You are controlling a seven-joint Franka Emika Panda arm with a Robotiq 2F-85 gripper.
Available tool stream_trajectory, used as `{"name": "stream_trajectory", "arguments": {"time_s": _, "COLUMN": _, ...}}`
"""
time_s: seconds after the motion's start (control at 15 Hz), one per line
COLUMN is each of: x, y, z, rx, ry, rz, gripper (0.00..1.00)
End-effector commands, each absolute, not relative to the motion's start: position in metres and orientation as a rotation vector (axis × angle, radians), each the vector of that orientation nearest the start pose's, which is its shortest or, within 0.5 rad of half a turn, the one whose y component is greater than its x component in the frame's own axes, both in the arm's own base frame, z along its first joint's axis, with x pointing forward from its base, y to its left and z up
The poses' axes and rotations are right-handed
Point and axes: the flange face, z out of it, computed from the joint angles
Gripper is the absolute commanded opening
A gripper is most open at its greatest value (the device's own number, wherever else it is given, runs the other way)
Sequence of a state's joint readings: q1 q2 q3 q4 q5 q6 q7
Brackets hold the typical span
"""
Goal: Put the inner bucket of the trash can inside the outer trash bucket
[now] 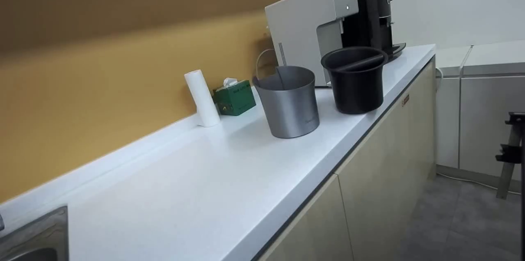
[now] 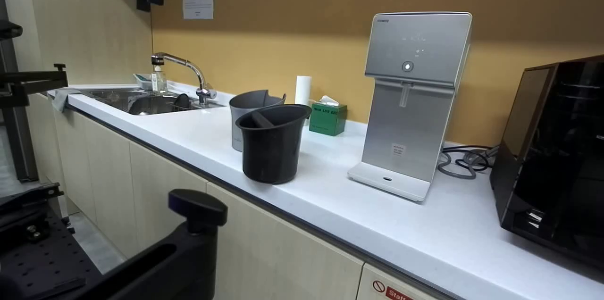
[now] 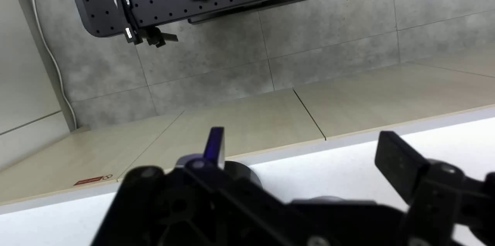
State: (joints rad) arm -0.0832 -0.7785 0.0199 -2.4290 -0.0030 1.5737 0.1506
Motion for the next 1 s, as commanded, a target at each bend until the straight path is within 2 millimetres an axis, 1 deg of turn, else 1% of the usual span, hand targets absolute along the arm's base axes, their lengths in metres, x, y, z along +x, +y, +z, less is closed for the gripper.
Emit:
{"name": "stream_trajectory", "arguments": {"time_s": 0.0, "x": 0.313, "y": -0.020, "z": 0.554, "rx": -3.121, "ry": 0.355, "rz": 0.069, "gripper": 1.00}}
{"name": "stream_trajectory", "arguments": {"time_s": 0.07, "x": 0.319, "y": -0.023, "z": 0.554, "rx": -3.121, "ry": 0.339, "rz": 0.030, "gripper": 1.00}}
{"name": "stream_trajectory", "arguments": {"time_s": 0.13, "x": 0.327, "y": -0.025, "z": 0.553, "rx": -3.123, "ry": 0.269, "rz": -0.035, "gripper": 1.00}}
{"name": "stream_trajectory", "arguments": {"time_s": 0.27, "x": 0.343, "y": -0.030, "z": 0.551, "rx": -3.131, "ry": 0.070, "rz": -0.145, "gripper": 1.00}}
{"name": "stream_trajectory", "arguments": {"time_s": 0.53, "x": 0.373, "y": -0.044, "z": 0.537, "rx": -3.094, "ry": -0.310, "rz": -0.184, "gripper": 1.00}}
{"name": "stream_trajectory", "arguments": {"time_s": 0.73, "x": 0.393, "y": -0.064, "z": 0.523, "rx": -3.053, "ry": -0.589, "rz": -0.138, "gripper": 1.00}}
{"name": "stream_trajectory", "arguments": {"time_s": 0.8, "x": 0.398, "y": -0.070, "z": 0.521, "rx": -3.024, "ry": -0.677, "rz": -0.124, "gripper": 1.00}}
{"name": "stream_trajectory", "arguments": {"time_s": 0.87, "x": 0.382, "y": -0.061, "z": 0.518, "rx": -3.054, "ry": -0.549, "rz": -0.143, "gripper": 1.00}}
{"name": "stream_trajectory", "arguments": {"time_s": 0.93, "x": 0.387, "y": -0.067, "z": 0.514, "rx": -3.036, "ry": -0.606, "rz": -0.131, "gripper": 1.00}}
